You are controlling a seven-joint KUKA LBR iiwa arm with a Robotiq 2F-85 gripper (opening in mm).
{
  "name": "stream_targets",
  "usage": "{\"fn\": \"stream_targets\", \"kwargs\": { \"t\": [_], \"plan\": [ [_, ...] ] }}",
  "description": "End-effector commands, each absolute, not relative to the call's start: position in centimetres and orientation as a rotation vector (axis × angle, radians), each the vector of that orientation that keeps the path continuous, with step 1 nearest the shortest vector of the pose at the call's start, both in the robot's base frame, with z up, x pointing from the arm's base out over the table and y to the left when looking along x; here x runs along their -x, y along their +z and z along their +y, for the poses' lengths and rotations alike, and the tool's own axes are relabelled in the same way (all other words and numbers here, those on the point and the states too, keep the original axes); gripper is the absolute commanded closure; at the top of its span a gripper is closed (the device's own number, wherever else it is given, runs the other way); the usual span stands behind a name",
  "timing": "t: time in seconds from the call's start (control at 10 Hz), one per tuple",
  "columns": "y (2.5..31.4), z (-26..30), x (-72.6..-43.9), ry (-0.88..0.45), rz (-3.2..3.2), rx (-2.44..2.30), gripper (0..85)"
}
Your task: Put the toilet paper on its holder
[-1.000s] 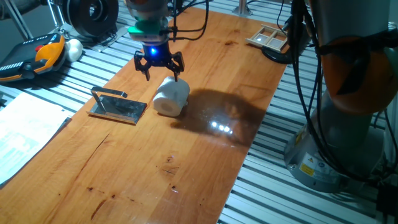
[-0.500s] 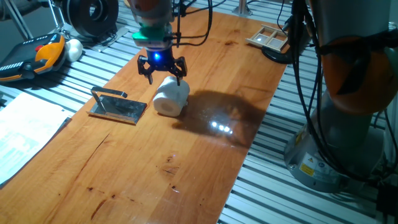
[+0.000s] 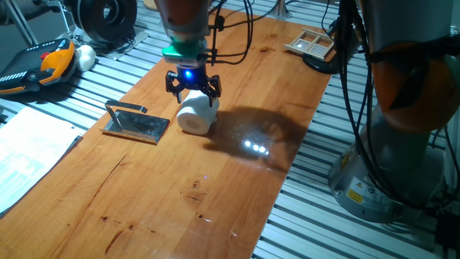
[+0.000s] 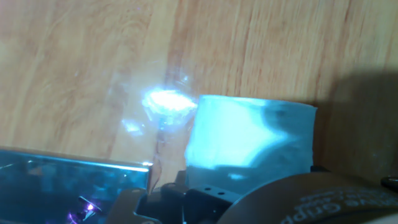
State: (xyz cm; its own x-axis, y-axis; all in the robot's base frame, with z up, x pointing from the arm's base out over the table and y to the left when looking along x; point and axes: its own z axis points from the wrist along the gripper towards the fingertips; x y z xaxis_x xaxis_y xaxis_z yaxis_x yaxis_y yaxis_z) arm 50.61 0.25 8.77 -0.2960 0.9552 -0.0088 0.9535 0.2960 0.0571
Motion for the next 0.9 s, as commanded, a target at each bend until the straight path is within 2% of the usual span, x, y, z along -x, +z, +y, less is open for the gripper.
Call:
{"fn": "stream_targets", "kwargs": {
  "t": [0.0, 0.8],
  "plan": [
    [8.6, 0.1, -50.6, 0.093, 2.483, -1.863, 0.0],
    [6.6, 0.4, -50.7, 0.178, 2.375, -1.886, 0.0]
  ]
}}
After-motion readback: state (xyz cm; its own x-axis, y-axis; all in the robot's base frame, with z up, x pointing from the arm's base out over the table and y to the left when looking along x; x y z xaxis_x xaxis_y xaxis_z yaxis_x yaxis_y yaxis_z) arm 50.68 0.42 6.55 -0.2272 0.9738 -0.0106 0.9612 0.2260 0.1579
